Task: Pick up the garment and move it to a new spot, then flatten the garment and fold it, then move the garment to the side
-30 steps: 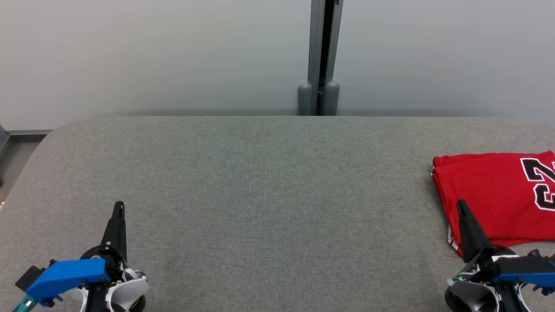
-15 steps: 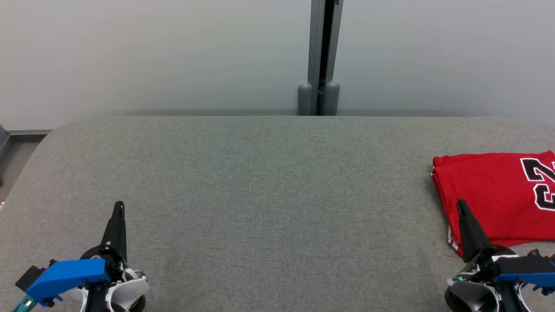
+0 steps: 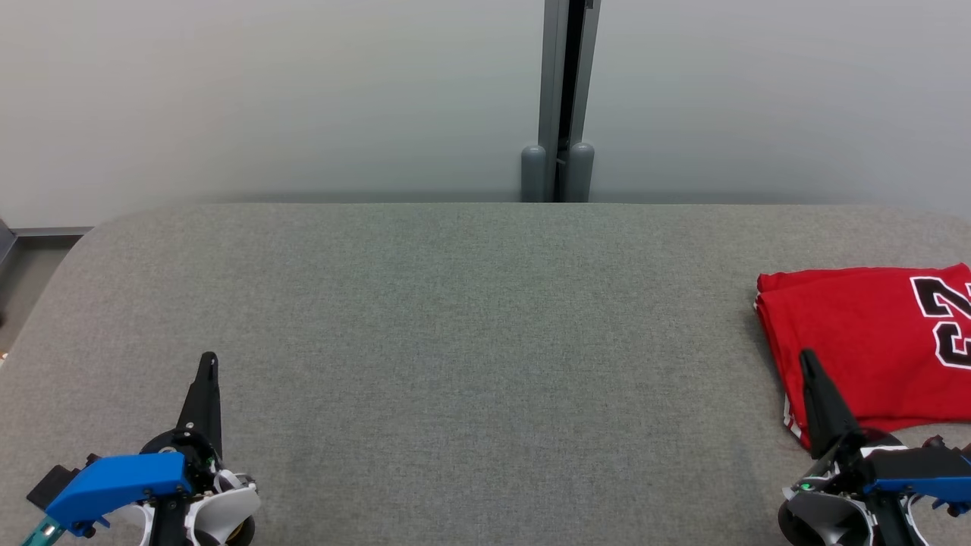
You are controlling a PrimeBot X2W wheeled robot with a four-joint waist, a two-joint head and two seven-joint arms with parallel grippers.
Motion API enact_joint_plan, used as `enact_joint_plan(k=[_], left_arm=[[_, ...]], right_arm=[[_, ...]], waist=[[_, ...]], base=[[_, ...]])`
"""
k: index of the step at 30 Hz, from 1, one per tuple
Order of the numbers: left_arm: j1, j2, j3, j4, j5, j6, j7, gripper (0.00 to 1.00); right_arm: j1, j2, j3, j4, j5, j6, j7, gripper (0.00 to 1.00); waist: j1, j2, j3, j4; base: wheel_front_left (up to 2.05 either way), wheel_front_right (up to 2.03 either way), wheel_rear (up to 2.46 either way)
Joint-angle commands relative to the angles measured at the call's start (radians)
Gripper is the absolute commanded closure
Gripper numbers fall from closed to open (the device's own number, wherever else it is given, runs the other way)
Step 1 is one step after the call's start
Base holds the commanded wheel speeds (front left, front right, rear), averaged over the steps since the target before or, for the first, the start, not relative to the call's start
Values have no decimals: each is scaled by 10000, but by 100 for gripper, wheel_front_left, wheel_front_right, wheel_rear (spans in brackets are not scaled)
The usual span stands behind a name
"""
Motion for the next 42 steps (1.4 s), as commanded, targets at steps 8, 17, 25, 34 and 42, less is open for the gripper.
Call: enact_joint_plan(k=[8,17,25,34,42], left_arm=[[-98,-17,21,-41,-28,-98,34,100],[-98,-17,20,-42,-29,-98,33,100],[-98,-17,19,-42,-29,-98,33,100],[-98,-17,19,-43,-29,-98,33,100],[-98,-17,18,-43,-30,-99,32,100]], right_arm=[[-112,-51,-17,-38,24,4,24,100],[-111,-51,-17,-38,24,4,24,100],[-110,-51,-16,-37,26,4,24,100],[-110,-51,-16,-37,24,4,23,100],[-110,-51,-16,-37,25,4,23,100]], waist=[[0,0,0,0],[0,0,0,0],[0,0,0,0],[0,0,0,0],[0,0,0,0]], base=[[0,0,0],[0,0,0],[0,0,0],[0,0,0],[0,0,0]])
